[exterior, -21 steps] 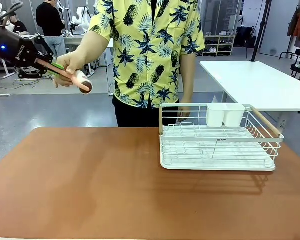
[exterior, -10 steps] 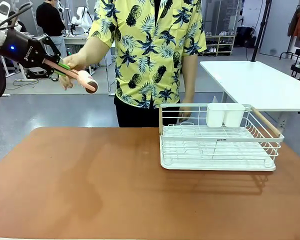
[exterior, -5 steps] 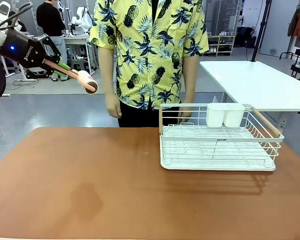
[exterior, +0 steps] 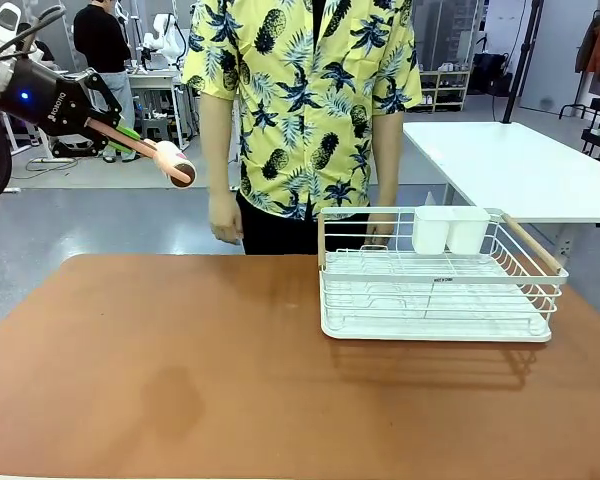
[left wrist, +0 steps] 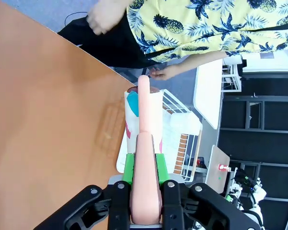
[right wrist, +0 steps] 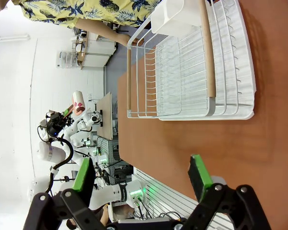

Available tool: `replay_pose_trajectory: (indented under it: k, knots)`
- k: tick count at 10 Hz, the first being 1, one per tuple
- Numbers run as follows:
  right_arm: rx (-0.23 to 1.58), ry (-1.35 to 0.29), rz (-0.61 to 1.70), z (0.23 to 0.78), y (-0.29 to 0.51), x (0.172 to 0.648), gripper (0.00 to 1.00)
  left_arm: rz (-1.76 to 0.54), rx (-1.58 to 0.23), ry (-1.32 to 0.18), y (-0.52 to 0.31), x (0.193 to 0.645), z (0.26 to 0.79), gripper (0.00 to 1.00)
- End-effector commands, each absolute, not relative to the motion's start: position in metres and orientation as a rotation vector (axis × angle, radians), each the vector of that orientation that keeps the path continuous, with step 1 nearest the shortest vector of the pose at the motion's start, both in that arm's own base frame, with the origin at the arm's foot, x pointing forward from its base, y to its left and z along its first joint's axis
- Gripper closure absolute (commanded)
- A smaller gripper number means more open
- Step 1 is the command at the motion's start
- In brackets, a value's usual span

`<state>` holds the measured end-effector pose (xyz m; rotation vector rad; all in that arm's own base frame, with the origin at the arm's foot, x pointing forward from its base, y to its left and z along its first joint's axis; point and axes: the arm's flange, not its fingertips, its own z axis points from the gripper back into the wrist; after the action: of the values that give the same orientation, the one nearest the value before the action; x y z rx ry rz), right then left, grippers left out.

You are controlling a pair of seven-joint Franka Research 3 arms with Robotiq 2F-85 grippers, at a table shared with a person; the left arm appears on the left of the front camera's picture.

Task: Clean the table.
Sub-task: Clean the table with the Lint Roller when the human lifts the Dish drying rack.

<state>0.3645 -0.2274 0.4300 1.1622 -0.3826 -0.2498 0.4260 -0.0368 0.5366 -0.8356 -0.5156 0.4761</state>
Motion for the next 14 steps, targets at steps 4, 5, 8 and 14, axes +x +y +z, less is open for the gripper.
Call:
replay_pose_trajectory:
  k: [4,5,8,14]
  knots:
    - [1.171,-0.397,-0.236,0.4319,-0.2278,0.3644,0.0,0.478,-0.836,-0.517,-0.0357,0.4253,0.5374,0.99]
    - [1.171,-0.397,-0.236,0.4319,-0.2278,0.3644,0.0,0.478,-0.836,-0.517,-0.0357,0.4253,0.5374,0.99]
    - [1.171,-0.397,-0.236,0.4319,-0.2278,0.3644,0.0,0.478,-0.836,-0.517,-0.0357,0.4253,0.5374,0.99]
    - [1.171,-0.397,-0.236,0.4319,-0.2278,0.3644,0.0,0.478,-0.836,-0.517,-0.0357,0.4253,0.5374,0.99]
